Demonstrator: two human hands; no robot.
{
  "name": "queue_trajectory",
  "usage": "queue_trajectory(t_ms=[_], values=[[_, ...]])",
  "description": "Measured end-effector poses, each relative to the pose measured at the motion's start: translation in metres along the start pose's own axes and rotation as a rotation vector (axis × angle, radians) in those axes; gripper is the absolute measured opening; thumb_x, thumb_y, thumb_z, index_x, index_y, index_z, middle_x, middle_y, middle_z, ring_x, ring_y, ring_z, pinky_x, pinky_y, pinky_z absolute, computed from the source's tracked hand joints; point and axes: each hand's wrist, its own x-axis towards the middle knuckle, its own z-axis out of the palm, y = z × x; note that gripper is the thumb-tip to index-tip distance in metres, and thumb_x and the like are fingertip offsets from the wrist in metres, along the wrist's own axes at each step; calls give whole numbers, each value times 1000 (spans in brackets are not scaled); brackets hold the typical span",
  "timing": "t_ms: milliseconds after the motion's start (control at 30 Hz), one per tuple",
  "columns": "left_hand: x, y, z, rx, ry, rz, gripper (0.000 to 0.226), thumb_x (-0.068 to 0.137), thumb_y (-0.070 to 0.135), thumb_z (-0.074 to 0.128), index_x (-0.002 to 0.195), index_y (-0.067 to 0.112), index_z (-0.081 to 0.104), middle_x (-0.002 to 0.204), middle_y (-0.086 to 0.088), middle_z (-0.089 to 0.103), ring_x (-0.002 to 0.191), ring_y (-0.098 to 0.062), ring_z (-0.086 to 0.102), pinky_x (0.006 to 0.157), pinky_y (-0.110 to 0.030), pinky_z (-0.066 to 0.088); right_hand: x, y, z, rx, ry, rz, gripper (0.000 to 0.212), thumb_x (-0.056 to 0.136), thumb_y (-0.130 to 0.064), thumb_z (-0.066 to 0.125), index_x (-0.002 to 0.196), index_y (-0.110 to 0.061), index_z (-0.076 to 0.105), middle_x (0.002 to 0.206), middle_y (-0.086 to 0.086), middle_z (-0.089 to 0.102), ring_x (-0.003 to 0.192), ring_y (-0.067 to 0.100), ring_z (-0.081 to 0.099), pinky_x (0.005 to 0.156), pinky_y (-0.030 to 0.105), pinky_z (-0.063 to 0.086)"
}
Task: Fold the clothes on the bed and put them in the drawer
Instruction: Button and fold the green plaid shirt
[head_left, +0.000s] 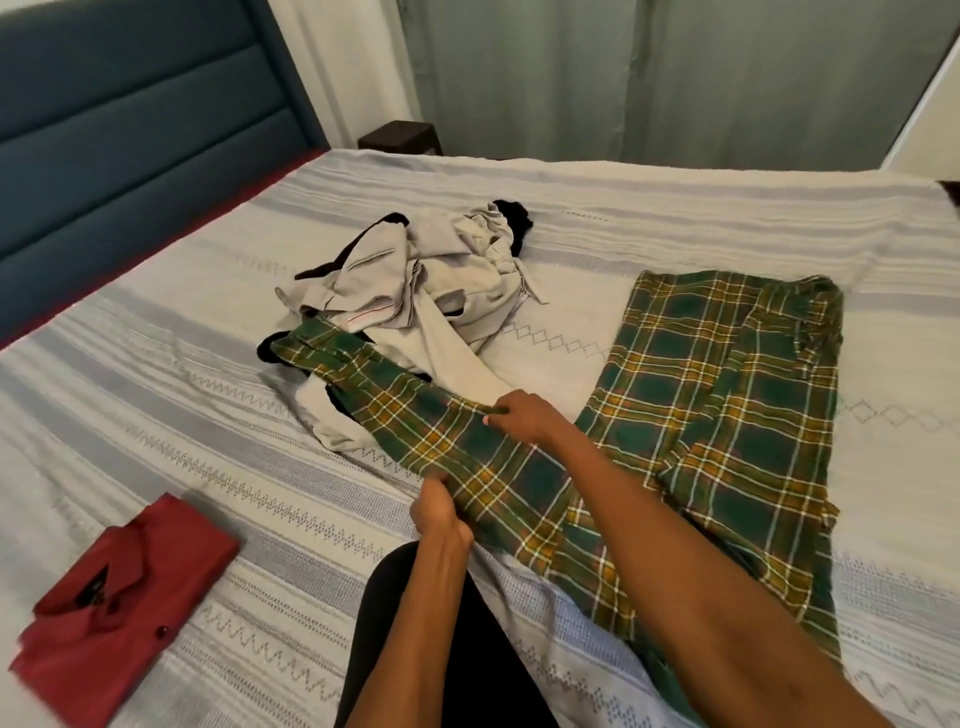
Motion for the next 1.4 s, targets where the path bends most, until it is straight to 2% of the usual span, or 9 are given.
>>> queue_trajectory(t_ms=[167,333,500,700,800,967,1100,1233,1400], values=[[-42,5,1,-203,-225,137,14,87,10,54,97,12,63,98,-7,64,90,-23,59,74,-36,50,-33,4,-47,304,68,-29,23,97,-37,62,94,-16,69,90,-1,65,87,17,58,67,27,39],[-86,-12,5,-86,-504,190,22,91,-1,45,76,10,59,69,-2,65,65,-16,60,56,-26,52,-103,24,-106,373,93,-53,26,96,-32,62,99,-11,77,100,2,73,96,20,66,86,33,52],[-133,-58,18,175,-788,191,14,94,-2,50,88,10,55,74,-3,70,65,-15,67,56,-29,54,-175,66,-140,405,101,40,14,98,-20,59,88,-18,67,83,-3,63,73,9,55,69,26,47],[-163,-120,45,351,-1010,83,10,96,4,56,103,9,61,94,-8,74,90,-23,71,79,-43,59,-232,123,-142,373,168,114,14,98,-15,58,101,-9,71,97,0,68,92,18,61,82,35,53],[-168,-152,49,509,-1051,44,17,95,8,61,112,5,61,107,-12,74,103,-29,70,94,-49,55,-250,153,-134,315,194,174,20,97,-5,57,109,-1,73,104,5,69,92,18,60,74,27,52],[-169,-202,41,865,-1014,78,15,98,21,61,108,10,65,109,-5,72,100,-17,71,91,-30,56,-264,204,-105,182,172,295,28,92,0,57,110,-9,76,114,10,72,107,28,64,93,39,54],[-164,-209,36,1088,-1037,122,18,100,24,56,108,13,68,115,-2,70,99,-14,66,86,-26,51,-270,225,-76,186,251,384,31,91,1,55,113,-9,74,120,12,68,109,27,61,95,39,52],[-172,-206,38,1116,-1049,173,30,96,43,60,107,16,66,106,11,74,79,-13,65,67,-26,49,-273,222,-73,236,369,371,26,94,-9,53,98,-21,76,115,4,68,106,23,60,96,42,51],[-184,-217,47,904,-921,35,24,96,32,62,98,9,56,96,-8,72,62,-18,64,50,-27,47,-271,220,-77,231,405,338,21,96,-26,58,103,-17,76,112,4,68,105,24,62,92,40,53]])
